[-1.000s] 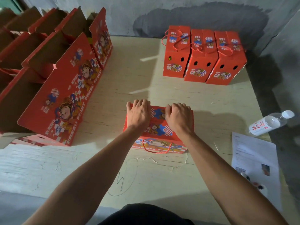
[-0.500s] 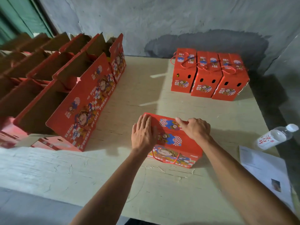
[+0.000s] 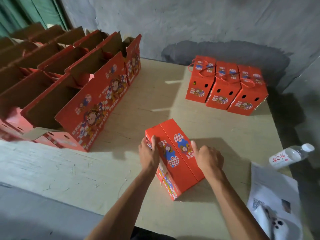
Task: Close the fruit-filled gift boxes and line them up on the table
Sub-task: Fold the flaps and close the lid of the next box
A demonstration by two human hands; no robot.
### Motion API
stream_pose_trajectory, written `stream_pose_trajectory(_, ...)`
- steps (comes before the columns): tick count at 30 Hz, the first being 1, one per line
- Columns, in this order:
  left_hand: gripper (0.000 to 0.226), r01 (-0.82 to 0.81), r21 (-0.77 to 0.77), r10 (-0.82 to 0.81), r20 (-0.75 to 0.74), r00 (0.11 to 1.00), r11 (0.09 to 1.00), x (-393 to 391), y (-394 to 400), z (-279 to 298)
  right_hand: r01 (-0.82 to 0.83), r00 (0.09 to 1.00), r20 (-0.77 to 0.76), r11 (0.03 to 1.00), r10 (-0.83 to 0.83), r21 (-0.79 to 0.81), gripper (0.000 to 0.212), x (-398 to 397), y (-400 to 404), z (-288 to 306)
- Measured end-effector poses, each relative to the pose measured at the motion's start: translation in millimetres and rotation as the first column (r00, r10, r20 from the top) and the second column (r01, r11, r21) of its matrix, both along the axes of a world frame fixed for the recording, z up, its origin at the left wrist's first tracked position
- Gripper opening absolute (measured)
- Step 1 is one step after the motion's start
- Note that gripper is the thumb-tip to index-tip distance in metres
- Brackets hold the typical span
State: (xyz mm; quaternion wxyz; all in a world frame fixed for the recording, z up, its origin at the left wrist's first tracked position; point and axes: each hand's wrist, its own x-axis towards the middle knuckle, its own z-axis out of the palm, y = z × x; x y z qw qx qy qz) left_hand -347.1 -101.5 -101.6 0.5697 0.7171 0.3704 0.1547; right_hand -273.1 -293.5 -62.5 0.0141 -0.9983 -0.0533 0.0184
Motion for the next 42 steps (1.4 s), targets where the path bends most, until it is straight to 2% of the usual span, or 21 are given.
stream_pose_trajectory(2, 0.055, -0.015, -0.025, 0.014, -0.037, 0.999, 1.0, -1.4, 10.1, 3.0, -0.008, 0.999, -0.033, 0.997, 0.011, 0.072, 0.081, -6.1, 8.6, -3.1)
stream_pose_trajectory(7, 0.058, -0.065, 0.026, 0.067, -0.135, 0.989, 0.998, -11.5, 31.9, 15.9, 0.051, 0.987, -0.161, 0.965, -0.009, 0.259, 0.083, -23.3, 32.4, -7.1)
stream_pose_trajectory(9, 0.056, -0.024, 0.048, 0.032, -0.172, 0.985, 0.999, -15.7, 38.6, 23.7, 0.114, 0.98, -0.196, 0.922, -0.042, 0.37, 0.074, -32.4, 40.5, -11.1)
stream_pose_trajectory(10, 0.053, 0.007, 0.069, 0.006, -0.185, 0.983, 0.998, -17.3, 40.6, 28.6, 0.155, 0.977, -0.207, 0.862, -0.06, 0.482, 0.065, -37.2, 43.6, -14.2)
stream_pose_trajectory(13, 0.038, 0.096, 0.148, -0.067, -0.189, 0.98, 0.984, -21.0, 35.9, 50.1, 0.268, 0.963, -0.244, 0.539, -0.116, 0.799, 0.041, -47.2, 50.7, -19.9)
stream_pose_trajectory(15, 0.031, 0.17, 0.182, -0.139, -0.172, 0.975, 0.968, -20.5, 23.8, 70.7, 0.338, 0.941, -0.322, 0.349, -0.107, 0.874, 0.018, -44.9, 53.3, -14.5)
stream_pose_trajectory(16, 0.03, 0.203, 0.192, -0.174, -0.158, 0.972, 0.96, -19.6, 16.5, 82.1, 0.371, 0.928, -0.363, 0.271, -0.081, 0.888, 0.015, -43.7, 55.4, -9.8)
stream_pose_trajectory(17, 0.029, 0.231, 0.203, -0.206, -0.137, 0.969, 0.952, -17.8, 9.2, 93.8, 0.38, 0.924, -0.379, 0.234, -0.049, 0.895, 0.019, -42.6, 57.4, -3.9)
stream_pose_trajectory(20, 0.033, 0.285, 0.269, -0.276, -0.07, 0.958, 0.92, -9.5, -9.0, 124.6, 0.243, 0.962, -0.268, 0.292, 0.05, 0.925, 0.035, -44.4, 62.5, 21.5)
stream_pose_trajectory(23, 0.04, 0.337, 0.381, -0.314, -0.124, 0.941, 0.861, -3.0, -14.8, 148.1, 0.121, 0.958, -0.169, 0.207, 0.231, 0.971, 0.03, -51.8, 76.3, 51.6)
stream_pose_trajectory(26, 0.029, 0.365, 0.546, -0.31, -0.195, 0.931, 0.754, -4.4, -9.7, 158.9, -0.025, 0.927, -0.056, 0.209, 0.372, 0.978, 0.014, -53.9, 90.0, 71.9)
stream_pose_trajectory(28, 0.017, 0.371, 0.624, -0.274, -0.25, 0.929, 0.688, -8.3, -2.3, 163.8, -0.071, 0.897, -0.045, 0.244, 0.439, 0.967, 0.011, -53.8, 97.1, 74.1)
stream_pose_trajectory(32, 0.016, 0.307, 0.581, -0.25, -0.178, 0.952, 0.754, -11.7, 10.6, 171.9, -0.023, 0.931, -0.072, 0.255, 0.357, 0.967, 0.023, -48.3, 109.3, 71.0)
stream_pose_trajectory(34, 0.029, 0.277, 0.535, -0.24, -0.139, 0.961, 0.798, -9.1, 18.1, 174.2, -0.027, 0.95, -0.058, 0.265, 0.308, 0.964, 0.022, -41.8, 118.6, 75.8)
stream_pose_trajectory(37, 0.045, 0.268, 0.463, -0.247, -0.107, 0.963, 0.845, -4.4, 28.0, 178.8, -0.024, 0.952, -0.056, 0.257, 0.3, 0.966, 0.036, -29.8, 130.4, 83.8)
stream_pose_trajectory(40, 0.048, 0.232, 0.447, -0.226, -0.066, 0.972, 0.864, 0.8, 37.7, 183.7, -0.004, 0.952, -0.086, 0.294, 0.293, 0.956, 0.039, -16.2, 138.7, 92.0)
stream_pose_trajectory(42, 0.043, 0.193, 0.445, -0.214, -0.003, 0.977, 0.874, 4.4, 43.2, 187.3, 0.049, 0.955, -0.125, 0.271, 0.27, 0.961, 0.04, -3.2, 144.0, 99.2)
